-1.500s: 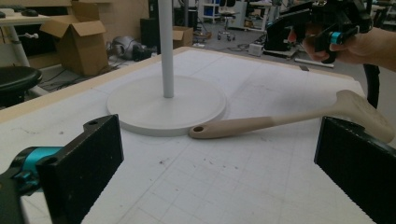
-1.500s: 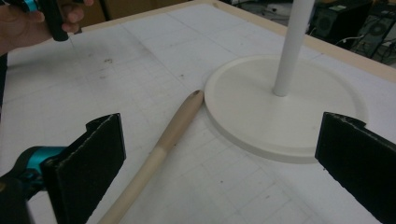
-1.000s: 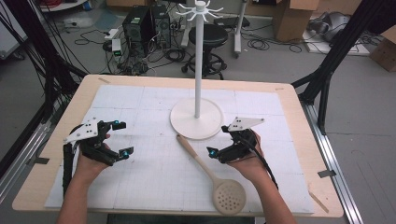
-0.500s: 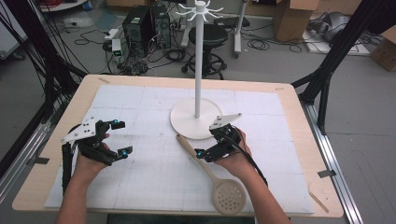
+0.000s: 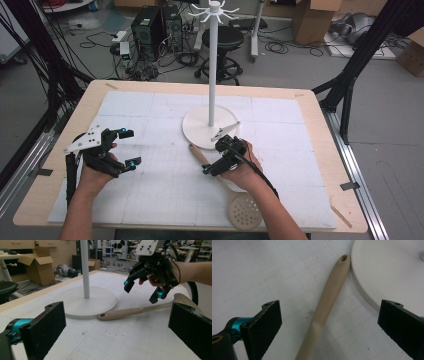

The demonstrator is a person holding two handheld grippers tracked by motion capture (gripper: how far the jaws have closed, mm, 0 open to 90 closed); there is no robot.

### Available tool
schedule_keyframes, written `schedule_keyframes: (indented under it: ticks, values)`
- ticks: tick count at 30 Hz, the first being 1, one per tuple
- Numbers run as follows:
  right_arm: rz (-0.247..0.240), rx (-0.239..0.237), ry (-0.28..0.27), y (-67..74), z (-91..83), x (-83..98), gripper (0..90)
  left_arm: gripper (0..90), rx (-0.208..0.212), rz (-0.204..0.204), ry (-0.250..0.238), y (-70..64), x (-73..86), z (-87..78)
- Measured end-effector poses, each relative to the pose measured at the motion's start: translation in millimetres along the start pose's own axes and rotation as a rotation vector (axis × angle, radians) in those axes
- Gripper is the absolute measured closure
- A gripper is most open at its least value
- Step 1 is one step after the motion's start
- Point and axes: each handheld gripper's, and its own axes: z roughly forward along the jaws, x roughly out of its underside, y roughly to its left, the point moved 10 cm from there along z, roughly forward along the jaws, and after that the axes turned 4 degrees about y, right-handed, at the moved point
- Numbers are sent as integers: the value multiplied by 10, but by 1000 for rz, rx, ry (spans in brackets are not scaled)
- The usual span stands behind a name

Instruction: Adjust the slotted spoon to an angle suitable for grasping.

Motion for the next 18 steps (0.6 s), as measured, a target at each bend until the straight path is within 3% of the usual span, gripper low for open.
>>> schedule_keyframes:
  ticks: [12,15,18]
  values:
    - [41,18,140,7,160,139,75,18,-2,4,5,0,5,2]
    - [29,8,157,32,176,148,152,18,-3,6,11,-1,13,6]
    - [23,7,166,53,200,149,162,18,-2,6,12,0,16,10]
